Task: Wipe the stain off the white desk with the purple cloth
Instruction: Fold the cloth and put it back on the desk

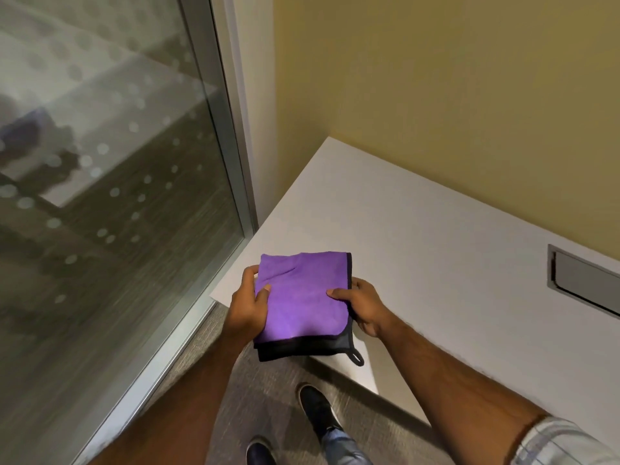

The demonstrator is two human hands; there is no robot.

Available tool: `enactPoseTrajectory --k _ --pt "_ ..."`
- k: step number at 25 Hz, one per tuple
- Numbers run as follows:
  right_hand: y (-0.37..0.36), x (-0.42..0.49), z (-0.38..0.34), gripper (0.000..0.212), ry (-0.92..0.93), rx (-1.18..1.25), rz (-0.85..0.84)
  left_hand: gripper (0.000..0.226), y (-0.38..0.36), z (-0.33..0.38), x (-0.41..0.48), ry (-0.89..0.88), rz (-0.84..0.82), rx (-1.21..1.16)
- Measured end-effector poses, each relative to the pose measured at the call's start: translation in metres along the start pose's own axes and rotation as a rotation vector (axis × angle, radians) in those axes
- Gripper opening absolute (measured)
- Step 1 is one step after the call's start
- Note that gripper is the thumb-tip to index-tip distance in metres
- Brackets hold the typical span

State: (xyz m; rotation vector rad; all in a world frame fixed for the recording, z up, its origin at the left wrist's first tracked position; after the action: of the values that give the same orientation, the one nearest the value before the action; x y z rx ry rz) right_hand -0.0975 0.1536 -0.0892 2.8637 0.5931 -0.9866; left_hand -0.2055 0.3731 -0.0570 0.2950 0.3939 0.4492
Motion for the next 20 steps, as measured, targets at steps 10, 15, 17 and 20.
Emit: enactPoseTrajectory --k 10,15,17,20 --pt "0.030 -0.085 -0.056 0.050 0.265 -0.297 0.072 0.031 -0.010 0.083 -0.034 -0.066 -0.091 -0.010" --pt "0.059 -0.141 -0.056 0.046 0.185 0.106 0.012 0.034 -0.035 0.119 -0.057 -0.090 -0.172 -0.094" --pt "0.064 -0.154 -0.056 0.048 0.173 0.229 -0.066 0.034 -0.037 0.128 -0.054 -0.082 -0.164 -0.121" --pt "0.084 -0.177 -0.056 0.052 0.220 0.189 0.010 0.036 -0.055 0.148 -0.058 -0.075 -0.262 -0.142"
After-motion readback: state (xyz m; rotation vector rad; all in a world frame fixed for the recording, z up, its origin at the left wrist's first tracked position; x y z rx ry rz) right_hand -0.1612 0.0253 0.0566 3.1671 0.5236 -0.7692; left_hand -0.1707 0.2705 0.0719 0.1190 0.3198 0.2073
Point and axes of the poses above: each hand's wrist, its own x-axis towards the middle knuckle, its own y-axis out of the back of the hand, z = x × y, the point moved 6 cm from there along x, towards the middle knuckle, and after that the axes turned 3 degrees about y, right-handed, at the moved point
